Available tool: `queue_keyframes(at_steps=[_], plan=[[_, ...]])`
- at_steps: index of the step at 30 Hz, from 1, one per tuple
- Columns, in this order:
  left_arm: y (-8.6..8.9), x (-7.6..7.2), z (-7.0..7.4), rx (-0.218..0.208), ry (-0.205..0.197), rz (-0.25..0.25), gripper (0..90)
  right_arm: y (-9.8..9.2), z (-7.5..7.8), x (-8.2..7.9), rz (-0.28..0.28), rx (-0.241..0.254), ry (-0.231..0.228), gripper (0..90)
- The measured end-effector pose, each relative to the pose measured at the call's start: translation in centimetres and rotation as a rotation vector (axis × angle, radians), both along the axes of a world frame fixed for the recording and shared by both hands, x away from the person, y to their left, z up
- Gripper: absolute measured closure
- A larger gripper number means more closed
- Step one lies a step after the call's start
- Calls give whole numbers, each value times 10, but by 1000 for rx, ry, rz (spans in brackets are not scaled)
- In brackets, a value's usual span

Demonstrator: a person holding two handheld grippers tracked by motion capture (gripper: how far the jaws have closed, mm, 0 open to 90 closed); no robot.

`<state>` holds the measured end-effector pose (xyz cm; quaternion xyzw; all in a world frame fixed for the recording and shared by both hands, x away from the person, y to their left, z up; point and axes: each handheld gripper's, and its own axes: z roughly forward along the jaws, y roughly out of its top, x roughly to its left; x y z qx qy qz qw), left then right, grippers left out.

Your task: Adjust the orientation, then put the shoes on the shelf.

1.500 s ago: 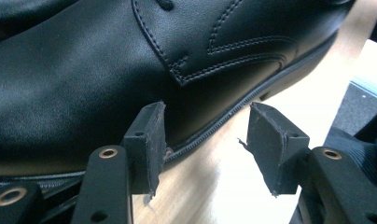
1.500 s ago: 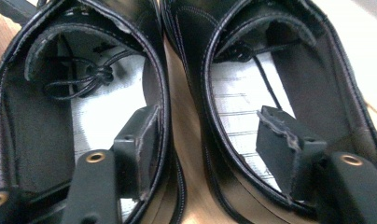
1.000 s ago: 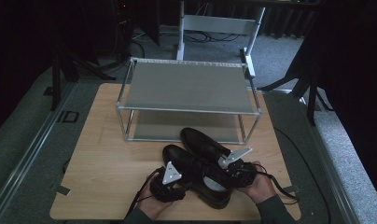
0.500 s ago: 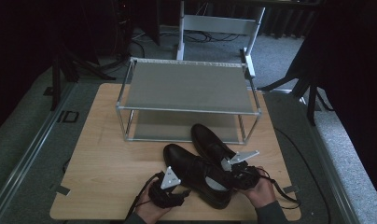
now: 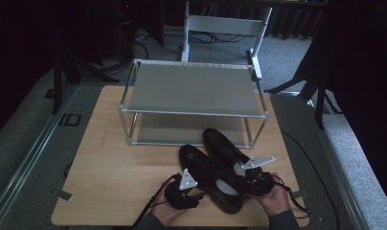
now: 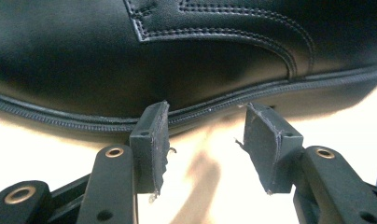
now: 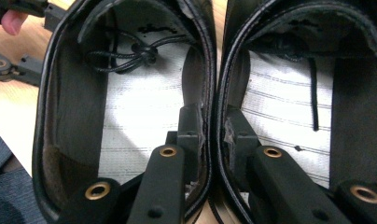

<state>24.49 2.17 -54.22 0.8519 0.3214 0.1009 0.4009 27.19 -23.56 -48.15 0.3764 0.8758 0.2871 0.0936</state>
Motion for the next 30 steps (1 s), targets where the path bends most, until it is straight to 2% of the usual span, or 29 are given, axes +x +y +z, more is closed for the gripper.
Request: queue_keyframes(at_steps=[3,6,11,18,21,22,23,24,25,30], plan=[[-6,10,1,10,-18,7,493,-6,-1,-5,-17,28,6,787],[-5,16,0,-3,-6,-3,495,-3,-1,-8,-39,8,-5,779],[-4,19,-1,-8,-7,-7,494,1,-1,-12,-69,-3,-11,758],[-4,19,-5,4,4,-3,493,5,-2,-12,-84,3,23,676],[-3,18,-7,2,10,-3,491,7,-1,-12,-92,-1,22,643],[-3,18,-7,2,10,-3,491,8,-1,-13,-90,-15,18,643],[-3,17,-7,-2,16,0,486,12,0,-14,-103,-59,7,583],[-3,17,-7,-2,16,0,485,12,0,-14,-103,-59,7,583],[-3,16,-7,-8,19,0,485,13,1,-13,-104,-85,34,554],[-4,10,-7,-21,26,-19,487,15,1,-9,-134,-150,109,439]])
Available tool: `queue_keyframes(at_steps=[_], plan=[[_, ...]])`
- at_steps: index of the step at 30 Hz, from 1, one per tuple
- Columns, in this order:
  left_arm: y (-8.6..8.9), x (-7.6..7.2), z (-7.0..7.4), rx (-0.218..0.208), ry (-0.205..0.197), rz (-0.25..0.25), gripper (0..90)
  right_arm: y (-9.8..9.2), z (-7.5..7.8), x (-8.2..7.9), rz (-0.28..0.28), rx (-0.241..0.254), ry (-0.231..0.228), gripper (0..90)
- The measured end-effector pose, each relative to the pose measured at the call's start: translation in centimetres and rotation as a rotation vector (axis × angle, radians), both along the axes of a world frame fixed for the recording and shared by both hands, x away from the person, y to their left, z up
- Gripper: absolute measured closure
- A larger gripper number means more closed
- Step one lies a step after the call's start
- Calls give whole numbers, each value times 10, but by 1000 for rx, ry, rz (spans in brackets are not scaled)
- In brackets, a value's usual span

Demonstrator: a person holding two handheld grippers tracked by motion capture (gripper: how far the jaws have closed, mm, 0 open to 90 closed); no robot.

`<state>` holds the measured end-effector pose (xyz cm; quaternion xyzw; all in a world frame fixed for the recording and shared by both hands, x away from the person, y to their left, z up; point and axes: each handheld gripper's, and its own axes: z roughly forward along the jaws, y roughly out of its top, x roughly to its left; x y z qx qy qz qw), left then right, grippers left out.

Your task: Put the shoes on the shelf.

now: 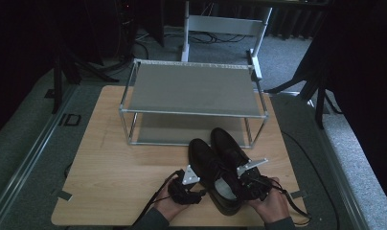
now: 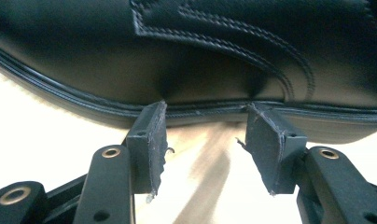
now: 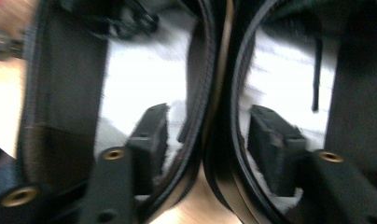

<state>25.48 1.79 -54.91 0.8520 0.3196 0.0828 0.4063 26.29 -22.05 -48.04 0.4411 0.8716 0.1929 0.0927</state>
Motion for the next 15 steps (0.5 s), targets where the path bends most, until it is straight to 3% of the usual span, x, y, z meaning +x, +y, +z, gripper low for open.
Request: queue_keyframes(at_steps=[6,10,13,15], plan=[[-4,-1,-2,3,12,-11,484,-1,-2,4,7,15,41,499],[-4,1,1,-17,8,-2,484,1,-3,8,16,31,73,704],[-3,2,1,-22,11,-5,484,1,-3,8,3,26,55,756],[-3,3,1,-29,12,-2,484,0,-4,5,-1,32,18,783]])
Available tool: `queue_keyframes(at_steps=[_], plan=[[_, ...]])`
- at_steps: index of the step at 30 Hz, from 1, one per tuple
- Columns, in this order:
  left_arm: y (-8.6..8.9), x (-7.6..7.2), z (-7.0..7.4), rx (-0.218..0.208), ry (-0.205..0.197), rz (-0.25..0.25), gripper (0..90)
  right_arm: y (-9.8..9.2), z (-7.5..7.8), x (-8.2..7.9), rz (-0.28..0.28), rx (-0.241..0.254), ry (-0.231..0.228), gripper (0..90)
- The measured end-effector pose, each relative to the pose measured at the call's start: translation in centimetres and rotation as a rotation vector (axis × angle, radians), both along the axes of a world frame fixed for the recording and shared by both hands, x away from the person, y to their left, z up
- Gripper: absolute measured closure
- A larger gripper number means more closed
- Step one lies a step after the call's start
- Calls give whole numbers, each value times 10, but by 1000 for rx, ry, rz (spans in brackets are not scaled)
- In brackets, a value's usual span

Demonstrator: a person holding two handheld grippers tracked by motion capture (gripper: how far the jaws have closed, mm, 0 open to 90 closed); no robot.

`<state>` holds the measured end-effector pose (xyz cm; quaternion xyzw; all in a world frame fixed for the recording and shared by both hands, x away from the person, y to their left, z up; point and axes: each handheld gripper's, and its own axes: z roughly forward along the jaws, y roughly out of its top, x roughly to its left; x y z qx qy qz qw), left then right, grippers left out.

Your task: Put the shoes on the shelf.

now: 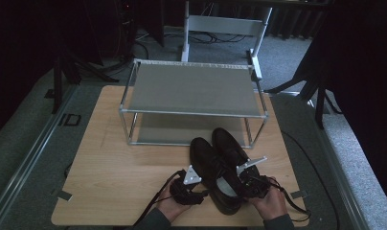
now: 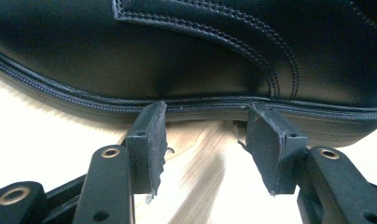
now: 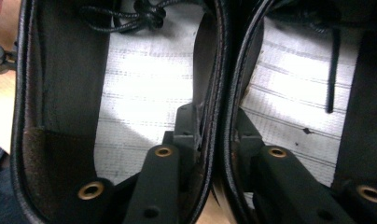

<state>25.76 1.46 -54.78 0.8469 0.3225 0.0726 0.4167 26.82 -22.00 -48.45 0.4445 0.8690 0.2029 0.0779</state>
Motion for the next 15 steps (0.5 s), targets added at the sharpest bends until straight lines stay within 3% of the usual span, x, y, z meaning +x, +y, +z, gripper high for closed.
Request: queue_keyframes(at_steps=[3,10,15], plan=[[0,2,1,-29,17,13,484,0,0,-1,-3,5,-17,797],[-1,5,2,-41,32,16,483,0,1,-3,-8,17,-55,805],[1,6,5,-65,18,24,485,-2,6,-2,-24,44,-82,808]])
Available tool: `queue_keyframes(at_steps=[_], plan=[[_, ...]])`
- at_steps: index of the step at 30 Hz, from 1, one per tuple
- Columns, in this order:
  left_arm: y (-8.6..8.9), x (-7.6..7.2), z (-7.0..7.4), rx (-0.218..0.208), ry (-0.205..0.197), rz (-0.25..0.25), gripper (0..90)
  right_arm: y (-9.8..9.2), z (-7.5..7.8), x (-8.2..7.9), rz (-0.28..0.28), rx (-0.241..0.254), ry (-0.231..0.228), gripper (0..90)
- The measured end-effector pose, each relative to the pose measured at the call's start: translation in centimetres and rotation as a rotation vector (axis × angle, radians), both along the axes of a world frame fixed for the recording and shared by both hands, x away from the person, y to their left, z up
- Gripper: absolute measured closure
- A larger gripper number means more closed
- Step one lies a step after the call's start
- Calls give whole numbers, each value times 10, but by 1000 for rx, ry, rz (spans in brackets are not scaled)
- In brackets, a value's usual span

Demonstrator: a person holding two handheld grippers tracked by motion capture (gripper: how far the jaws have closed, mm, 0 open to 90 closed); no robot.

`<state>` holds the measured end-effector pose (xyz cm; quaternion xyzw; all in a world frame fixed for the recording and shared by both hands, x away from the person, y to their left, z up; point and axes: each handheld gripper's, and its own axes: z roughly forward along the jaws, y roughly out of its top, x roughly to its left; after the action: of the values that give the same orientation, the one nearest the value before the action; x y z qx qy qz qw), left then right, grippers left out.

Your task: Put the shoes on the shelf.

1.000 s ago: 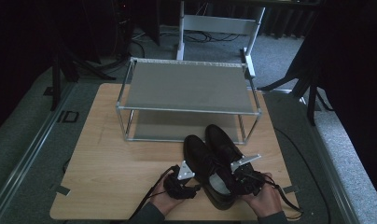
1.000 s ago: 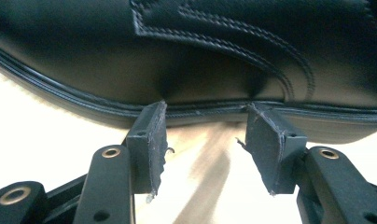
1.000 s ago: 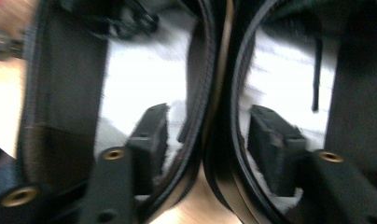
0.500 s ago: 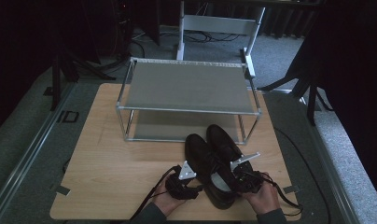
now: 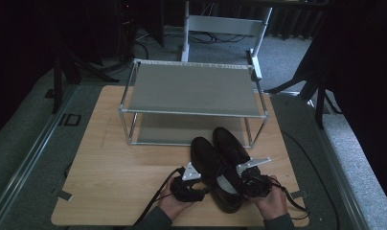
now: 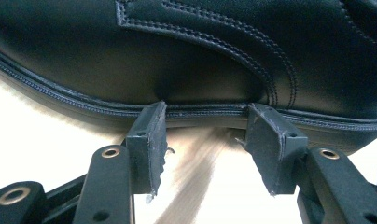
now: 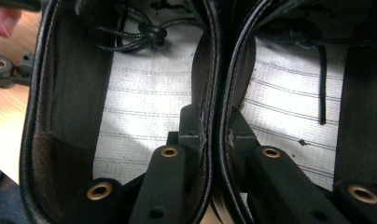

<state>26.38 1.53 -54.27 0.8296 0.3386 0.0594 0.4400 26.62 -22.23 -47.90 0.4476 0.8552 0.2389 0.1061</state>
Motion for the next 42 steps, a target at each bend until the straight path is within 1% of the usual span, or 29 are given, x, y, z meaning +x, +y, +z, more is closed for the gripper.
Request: queue_keyframes(at_steps=[3,6,8,10,13,14,17,23,28,32,35,38,40,42], plan=[[2,3,5,-6,-14,13,485,-2,4,4,-16,35,-18,809],[4,7,10,-7,-27,32,487,-2,6,11,-29,57,-30,810],[6,9,12,-7,-34,53,493,-1,7,17,-41,75,-36,811],[11,12,14,-16,-36,56,499,0,8,24,-50,89,-41,811],[16,12,16,-9,-50,72,493,6,9,32,-55,92,-54,811],[19,12,16,-9,-49,77,493,8,10,35,-63,93,-63,811],[26,12,17,-2,-53,88,493,12,12,45,-73,100,-71,811],[36,17,19,3,-56,129,493,22,16,59,-112,114,-85,809],[39,23,21,5,-62,160,494,31,14,71,-119,121,-90,808],[40,28,24,8,-76,180,485,38,13,79,-141,146,-104,807],[42,33,26,14,-89,203,451,42,11,84,-161,164,-117,807],[42,38,27,18,-94,215,433,45,11,88,-161,156,-127,807],[42,39,28,19,-97,217,424,46,10,90,-164,156,-129,807],[41,43,29,19,-104,219,414,48,8,94,-171,166,-115,806]])
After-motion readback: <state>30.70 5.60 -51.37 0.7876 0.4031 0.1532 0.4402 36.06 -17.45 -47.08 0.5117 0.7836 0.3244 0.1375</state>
